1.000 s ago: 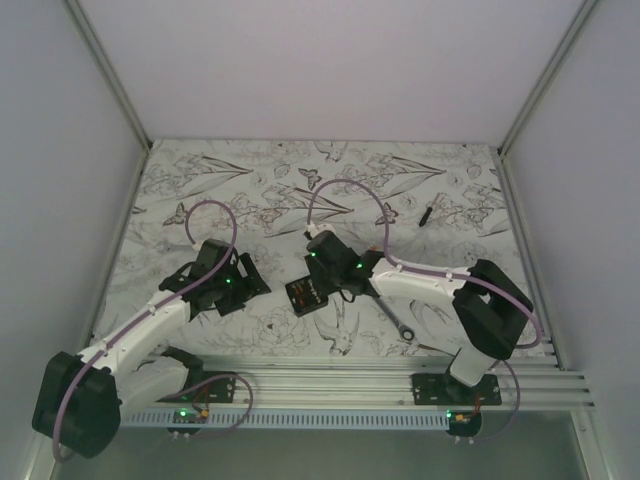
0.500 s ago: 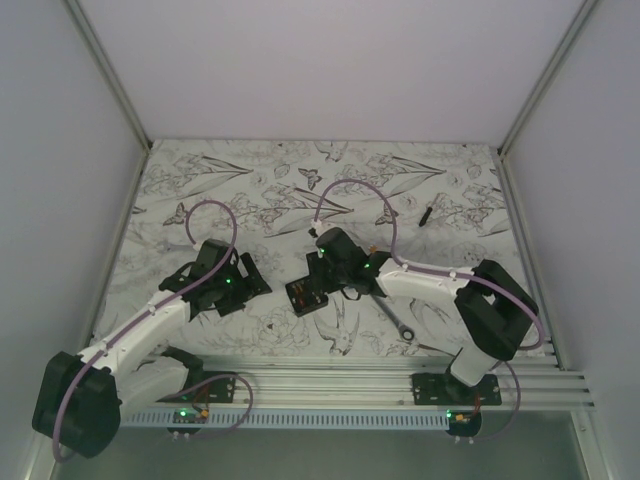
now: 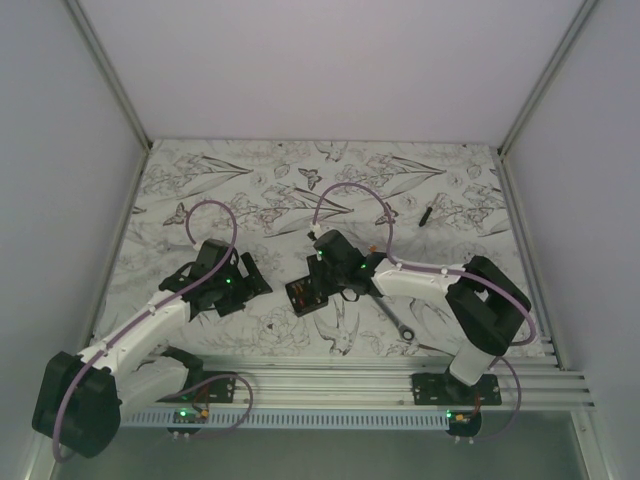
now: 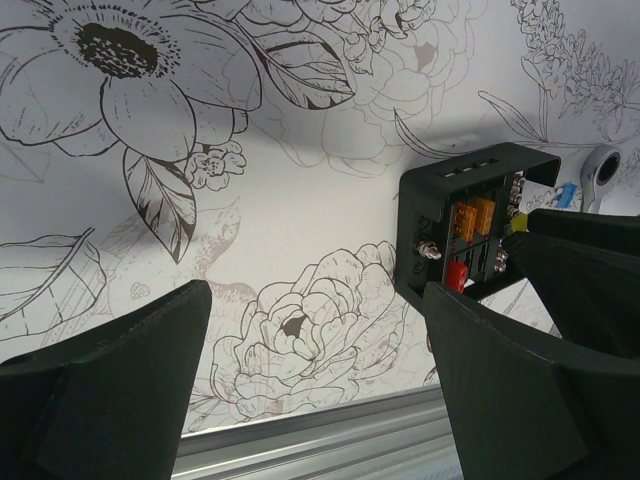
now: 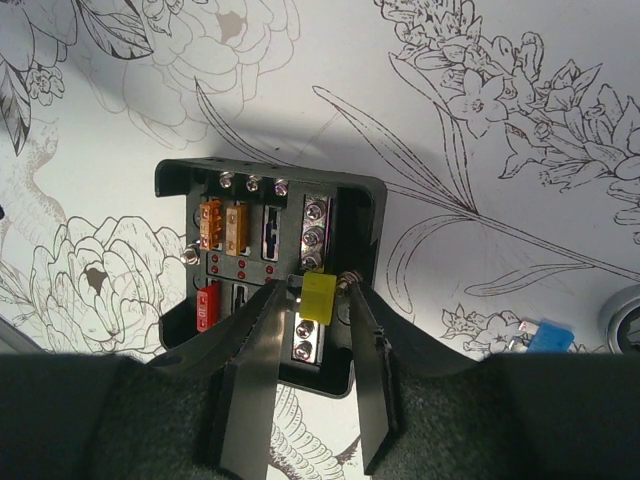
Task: Snap on the fuse box
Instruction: Pick up the fuse from the fuse box base.
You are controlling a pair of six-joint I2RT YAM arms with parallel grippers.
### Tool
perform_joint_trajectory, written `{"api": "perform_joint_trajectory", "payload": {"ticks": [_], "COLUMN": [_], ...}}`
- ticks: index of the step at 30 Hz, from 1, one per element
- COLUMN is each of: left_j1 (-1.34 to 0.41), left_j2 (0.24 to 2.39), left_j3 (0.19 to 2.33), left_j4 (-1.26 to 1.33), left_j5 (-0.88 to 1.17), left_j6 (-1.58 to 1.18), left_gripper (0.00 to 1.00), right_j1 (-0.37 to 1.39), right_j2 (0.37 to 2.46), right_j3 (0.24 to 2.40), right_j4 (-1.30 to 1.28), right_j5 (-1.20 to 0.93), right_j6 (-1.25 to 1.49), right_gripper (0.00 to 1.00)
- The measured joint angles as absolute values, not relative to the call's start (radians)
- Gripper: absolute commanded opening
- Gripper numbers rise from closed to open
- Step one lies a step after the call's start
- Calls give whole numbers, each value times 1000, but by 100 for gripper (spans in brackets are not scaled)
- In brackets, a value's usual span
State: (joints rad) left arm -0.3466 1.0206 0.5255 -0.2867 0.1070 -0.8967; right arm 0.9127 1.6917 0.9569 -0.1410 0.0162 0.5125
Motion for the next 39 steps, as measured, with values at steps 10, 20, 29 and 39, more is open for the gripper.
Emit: {"api": "perform_joint_trajectory", "payload": {"ticks": [10, 20, 29, 39], "left_j1": [-347, -347, -347, -347], "left_j2": [1021, 1021, 1023, 1030], "left_j3": [525, 525, 525, 525], "left_j4": [-287, -286, -286, -286], "left_j5": [107, 112, 115, 132], "left_j6": [-897, -897, -897, -897], "left_gripper": [90, 90, 90, 89], "right_j1": [913, 912, 912, 912], "right_j2": [1699, 1697, 1673, 1644], "right_j3": [957, 957, 957, 957], "right_j4": [-140, -139, -142, -141], "right_j5": [16, 16, 16, 12], "right_j6": [513, 512, 512, 508], "right_gripper": [29, 22, 15, 10]}}
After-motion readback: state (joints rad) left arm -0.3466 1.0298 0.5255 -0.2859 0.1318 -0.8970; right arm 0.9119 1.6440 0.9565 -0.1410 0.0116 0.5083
